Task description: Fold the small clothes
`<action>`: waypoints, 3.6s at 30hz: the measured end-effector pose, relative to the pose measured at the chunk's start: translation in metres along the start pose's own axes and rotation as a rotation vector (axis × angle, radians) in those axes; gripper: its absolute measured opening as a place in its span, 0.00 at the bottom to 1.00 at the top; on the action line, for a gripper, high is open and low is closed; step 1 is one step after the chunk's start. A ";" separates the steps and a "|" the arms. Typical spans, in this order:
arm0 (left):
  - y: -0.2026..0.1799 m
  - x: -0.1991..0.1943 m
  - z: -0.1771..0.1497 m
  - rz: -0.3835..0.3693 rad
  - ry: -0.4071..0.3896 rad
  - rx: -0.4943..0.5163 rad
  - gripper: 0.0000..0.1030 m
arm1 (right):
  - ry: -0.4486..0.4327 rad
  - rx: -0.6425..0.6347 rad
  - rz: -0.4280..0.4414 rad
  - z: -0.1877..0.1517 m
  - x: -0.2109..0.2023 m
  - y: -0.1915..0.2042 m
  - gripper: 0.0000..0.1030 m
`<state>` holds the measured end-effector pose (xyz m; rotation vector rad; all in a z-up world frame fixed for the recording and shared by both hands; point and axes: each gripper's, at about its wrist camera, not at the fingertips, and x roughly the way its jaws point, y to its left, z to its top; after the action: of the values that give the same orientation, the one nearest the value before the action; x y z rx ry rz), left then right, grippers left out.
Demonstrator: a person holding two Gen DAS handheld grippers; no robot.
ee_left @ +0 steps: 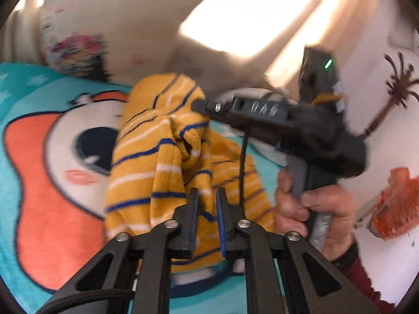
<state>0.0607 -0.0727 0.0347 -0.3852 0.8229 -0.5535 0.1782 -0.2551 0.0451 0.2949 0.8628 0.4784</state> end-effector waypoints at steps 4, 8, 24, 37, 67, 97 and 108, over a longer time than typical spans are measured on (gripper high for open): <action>-0.033 -0.001 -0.008 0.005 -0.015 0.075 0.34 | -0.029 0.115 -0.043 -0.017 -0.033 -0.066 0.09; -0.038 0.008 -0.015 0.090 -0.011 0.099 0.45 | -0.015 0.185 -0.083 -0.035 -0.039 -0.117 0.10; -0.003 -0.002 -0.041 0.194 0.005 -0.047 0.60 | -0.027 0.256 0.084 -0.068 -0.048 -0.102 0.72; 0.021 -0.008 -0.035 0.189 -0.002 -0.110 0.63 | -0.125 0.148 -0.060 -0.073 -0.087 -0.102 0.19; 0.001 0.050 -0.037 0.154 0.116 -0.004 0.80 | -0.131 0.334 -0.133 -0.059 -0.073 -0.154 0.49; 0.026 0.088 0.055 -0.010 0.161 -0.055 0.75 | -0.164 0.349 0.169 -0.033 -0.047 -0.138 0.38; 0.051 0.092 0.004 0.156 0.233 -0.052 0.75 | -0.195 0.285 -0.023 -0.054 -0.058 -0.129 0.53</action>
<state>0.1300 -0.0869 -0.0430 -0.3038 1.0833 -0.4371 0.1403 -0.3922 -0.0070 0.5834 0.7424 0.2985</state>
